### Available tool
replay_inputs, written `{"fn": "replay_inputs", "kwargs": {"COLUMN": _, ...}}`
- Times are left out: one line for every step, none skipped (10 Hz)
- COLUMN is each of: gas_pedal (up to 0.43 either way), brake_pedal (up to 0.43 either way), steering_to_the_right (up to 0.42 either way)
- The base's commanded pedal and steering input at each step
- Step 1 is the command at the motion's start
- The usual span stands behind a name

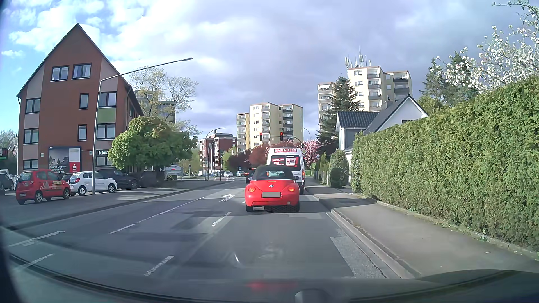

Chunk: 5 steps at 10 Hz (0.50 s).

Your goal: Follow the waypoints while adhering to traffic rules and regulations

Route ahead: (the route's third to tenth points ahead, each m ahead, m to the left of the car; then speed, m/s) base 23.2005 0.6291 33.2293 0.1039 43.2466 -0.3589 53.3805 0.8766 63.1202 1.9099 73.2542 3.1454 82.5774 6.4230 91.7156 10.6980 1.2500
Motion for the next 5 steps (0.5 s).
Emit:
{"fn": "replay_inputs", "kwargs": {"gas_pedal": 0.0, "brake_pedal": 0.0, "steering_to_the_right": -0.002}}
{"fn": "replay_inputs", "kwargs": {"gas_pedal": 0.0, "brake_pedal": 0.0, "steering_to_the_right": -0.002}}
{"fn": "replay_inputs", "kwargs": {"gas_pedal": 0.0, "brake_pedal": 0.0, "steering_to_the_right": -0.002}}
{"fn": "replay_inputs", "kwargs": {"gas_pedal": 0.0, "brake_pedal": 0.0, "steering_to_the_right": -0.002}}
{"fn": "replay_inputs", "kwargs": {"gas_pedal": 0.0, "brake_pedal": 0.0, "steering_to_the_right": -0.002}}
